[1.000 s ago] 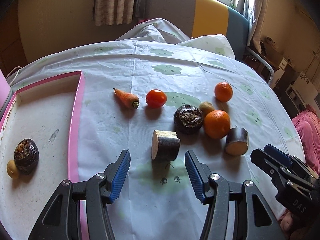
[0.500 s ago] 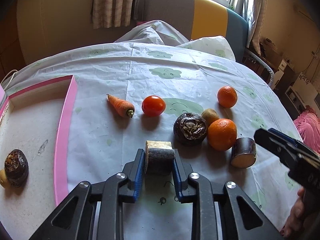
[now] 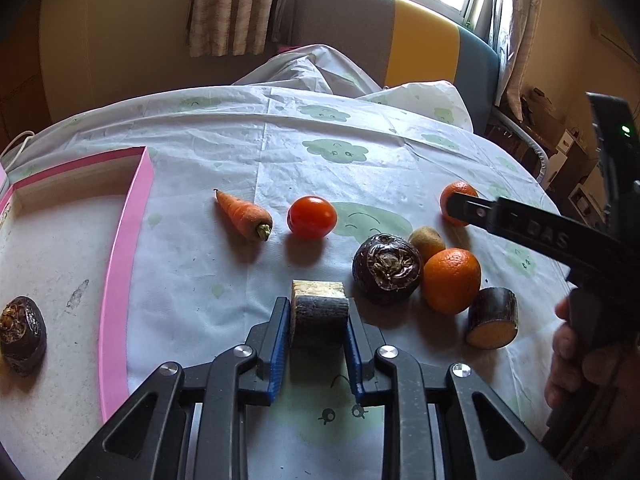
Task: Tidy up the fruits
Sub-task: 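Grasp the tangerine with the right tool, then carry the dark cylinder into the pink tray and open the left tool, then carry the tangerine into the pink tray and open the right tool, then grasp the bark-covered log slice with right tool while left tool approaches the carrot, then close the left tool around the carrot, then lift the carrot with the left tool toward the tray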
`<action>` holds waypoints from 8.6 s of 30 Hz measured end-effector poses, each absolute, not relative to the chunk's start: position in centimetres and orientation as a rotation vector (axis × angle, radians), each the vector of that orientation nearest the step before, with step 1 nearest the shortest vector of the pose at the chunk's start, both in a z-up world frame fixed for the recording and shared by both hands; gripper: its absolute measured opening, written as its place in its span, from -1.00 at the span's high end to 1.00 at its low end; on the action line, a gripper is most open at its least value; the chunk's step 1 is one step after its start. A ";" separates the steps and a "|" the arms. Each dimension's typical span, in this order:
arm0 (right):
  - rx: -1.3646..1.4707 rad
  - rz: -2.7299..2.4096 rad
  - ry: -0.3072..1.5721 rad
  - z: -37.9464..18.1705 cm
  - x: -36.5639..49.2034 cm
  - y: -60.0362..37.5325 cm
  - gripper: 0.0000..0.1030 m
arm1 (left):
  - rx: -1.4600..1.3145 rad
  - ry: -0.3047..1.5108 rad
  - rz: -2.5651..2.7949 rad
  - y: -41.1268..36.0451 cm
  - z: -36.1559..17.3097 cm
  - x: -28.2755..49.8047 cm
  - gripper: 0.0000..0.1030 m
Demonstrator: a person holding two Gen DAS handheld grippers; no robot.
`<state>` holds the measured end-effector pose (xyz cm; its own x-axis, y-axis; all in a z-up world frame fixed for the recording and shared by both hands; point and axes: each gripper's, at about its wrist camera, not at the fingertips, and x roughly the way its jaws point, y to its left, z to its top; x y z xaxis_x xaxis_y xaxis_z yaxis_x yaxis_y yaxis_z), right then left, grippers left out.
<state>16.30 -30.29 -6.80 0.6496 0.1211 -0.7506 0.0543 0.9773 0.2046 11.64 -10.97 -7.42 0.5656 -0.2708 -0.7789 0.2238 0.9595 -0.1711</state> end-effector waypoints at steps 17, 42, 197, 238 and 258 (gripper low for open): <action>0.224 -0.062 0.876 -6.6 14.1 -33.2 0.25 | -0.108 0.932 -0.320 -9.8 -6.7 10.3 0.51; 0.205 -0.134 0.837 -7.6 10.5 -33.8 0.25 | -0.143 0.799 -0.021 3.9 -1.0 7.5 0.51; 0.110 0.057 0.858 -8.3 7.9 -26.6 0.15 | -0.166 1.057 -0.114 -8.7 -6.4 19.7 0.42; 0.191 0.078 0.874 -7.9 4.7 -27.0 0.16 | -0.058 0.941 -0.405 -9.4 -6.6 6.0 0.57; 0.133 0.071 0.884 -7.9 4.7 -25.9 0.15 | 0.006 0.943 -0.398 -8.3 -4.2 6.4 0.47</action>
<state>4.67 -25.90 -7.91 0.6322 0.1167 -0.7660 -0.0069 0.9894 0.1450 6.41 -8.32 -4.24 0.5202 -0.3298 -0.7878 0.3350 0.9273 -0.1670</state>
